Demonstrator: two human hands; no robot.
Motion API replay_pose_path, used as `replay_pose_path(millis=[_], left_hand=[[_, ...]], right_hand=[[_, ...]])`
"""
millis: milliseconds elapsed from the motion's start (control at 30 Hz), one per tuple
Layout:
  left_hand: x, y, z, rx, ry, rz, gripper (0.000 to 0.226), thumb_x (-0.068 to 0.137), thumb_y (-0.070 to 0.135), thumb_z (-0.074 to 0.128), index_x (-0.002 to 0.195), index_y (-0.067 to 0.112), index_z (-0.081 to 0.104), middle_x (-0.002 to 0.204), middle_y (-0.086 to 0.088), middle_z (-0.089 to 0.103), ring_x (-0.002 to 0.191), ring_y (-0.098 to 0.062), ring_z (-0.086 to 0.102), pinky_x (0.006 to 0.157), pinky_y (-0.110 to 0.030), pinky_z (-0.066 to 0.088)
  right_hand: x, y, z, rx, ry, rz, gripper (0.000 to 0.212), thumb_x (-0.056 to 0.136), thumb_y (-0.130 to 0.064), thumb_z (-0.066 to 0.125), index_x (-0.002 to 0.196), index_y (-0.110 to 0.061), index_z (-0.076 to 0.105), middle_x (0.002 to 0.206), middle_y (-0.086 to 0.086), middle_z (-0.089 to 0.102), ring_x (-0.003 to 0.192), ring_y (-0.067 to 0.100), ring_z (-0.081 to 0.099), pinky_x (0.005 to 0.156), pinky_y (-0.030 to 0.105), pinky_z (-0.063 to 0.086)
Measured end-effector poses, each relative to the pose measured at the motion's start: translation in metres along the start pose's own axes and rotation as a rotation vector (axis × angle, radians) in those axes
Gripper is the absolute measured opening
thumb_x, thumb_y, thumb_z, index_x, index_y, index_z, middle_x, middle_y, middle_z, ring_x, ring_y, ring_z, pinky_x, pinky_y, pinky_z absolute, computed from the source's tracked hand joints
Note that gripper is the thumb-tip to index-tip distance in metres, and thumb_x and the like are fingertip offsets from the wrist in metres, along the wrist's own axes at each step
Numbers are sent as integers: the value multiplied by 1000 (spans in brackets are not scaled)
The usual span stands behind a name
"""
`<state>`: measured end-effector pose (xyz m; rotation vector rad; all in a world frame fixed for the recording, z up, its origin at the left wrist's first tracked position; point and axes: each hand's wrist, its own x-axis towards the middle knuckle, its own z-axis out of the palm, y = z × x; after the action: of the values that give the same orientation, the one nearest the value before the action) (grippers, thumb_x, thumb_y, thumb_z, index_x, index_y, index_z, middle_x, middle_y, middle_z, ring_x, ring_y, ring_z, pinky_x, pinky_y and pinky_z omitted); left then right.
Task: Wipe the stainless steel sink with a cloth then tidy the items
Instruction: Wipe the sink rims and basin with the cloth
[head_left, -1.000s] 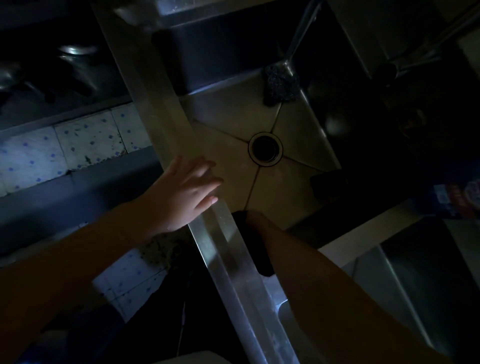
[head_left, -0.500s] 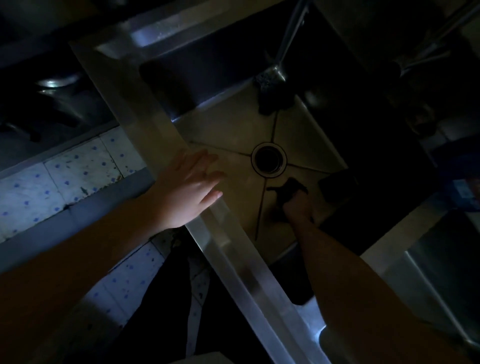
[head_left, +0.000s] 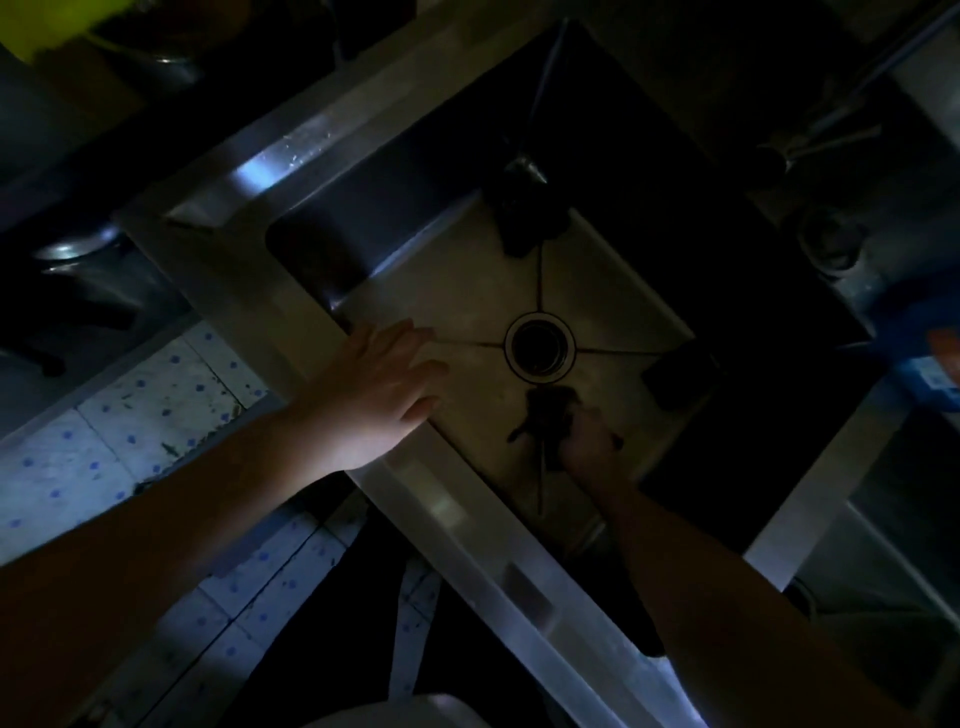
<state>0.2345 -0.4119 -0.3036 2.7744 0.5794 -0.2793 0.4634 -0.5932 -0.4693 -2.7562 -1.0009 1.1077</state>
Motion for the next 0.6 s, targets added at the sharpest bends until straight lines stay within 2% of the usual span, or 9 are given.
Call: replay_pose_path(millis=[67, 167, 233, 267, 367, 467, 600], left_hand=[[2, -8, -3, -19, 18, 14, 33, 88, 27, 61, 116, 11, 62, 134, -22, 49, 124, -40, 46, 100, -54, 36], [4, -19, -4, -42, 27, 23, 30, 85, 26, 62, 110, 10, 64, 127, -23, 55, 116, -41, 53, 92, -53, 44], [7, -23, -4, -55, 27, 25, 30, 86, 27, 61, 110, 10, 64, 127, -23, 54, 116, -40, 53, 92, -53, 43], [7, -25, -4, -65, 34, 32, 29, 85, 25, 63, 109, 9, 64, 126, -23, 54, 115, -40, 53, 91, -52, 43], [12, -29, -3, -102, 28, 36, 30, 86, 24, 63, 114, 13, 62, 133, -20, 50, 123, -38, 47, 98, -51, 39], [17, -37, -2, -108, 7, 44, 37, 93, 35, 49, 126, 20, 53, 144, -12, 37, 136, -28, 30, 108, -45, 29], [23, -47, -10, -113, -18, 51, 37, 92, 37, 46, 123, 20, 53, 144, -11, 36, 136, -27, 30, 108, -48, 29]], right_hand=[[13, 11, -15, 125, 108, 104, 45, 87, -3, 54, 131, 2, 48, 133, 22, 53, 122, 34, 52, 105, 39, 40], [27, 14, -31, 249, 145, 201, 51, 89, -5, 53, 139, -4, 41, 135, 20, 51, 124, 33, 51, 105, 38, 41], [29, 8, -32, 219, 131, 210, 43, 91, -6, 50, 134, -4, 45, 131, 22, 53, 120, 34, 52, 100, 37, 42], [26, 1, -31, 130, 105, 197, 39, 93, -7, 47, 132, -2, 47, 131, 21, 53, 120, 34, 52, 99, 36, 41], [10, -24, -17, -58, -42, 9, 38, 96, -9, 43, 134, -3, 47, 138, 17, 49, 125, 31, 49, 105, 35, 37], [-14, -45, 6, -58, -236, -175, 42, 94, -9, 47, 136, -11, 45, 143, 15, 40, 127, 32, 47, 107, 39, 38], [-32, -52, 23, -78, -397, -390, 40, 98, -15, 43, 138, -15, 44, 142, 11, 43, 124, 29, 49, 103, 35, 41]])
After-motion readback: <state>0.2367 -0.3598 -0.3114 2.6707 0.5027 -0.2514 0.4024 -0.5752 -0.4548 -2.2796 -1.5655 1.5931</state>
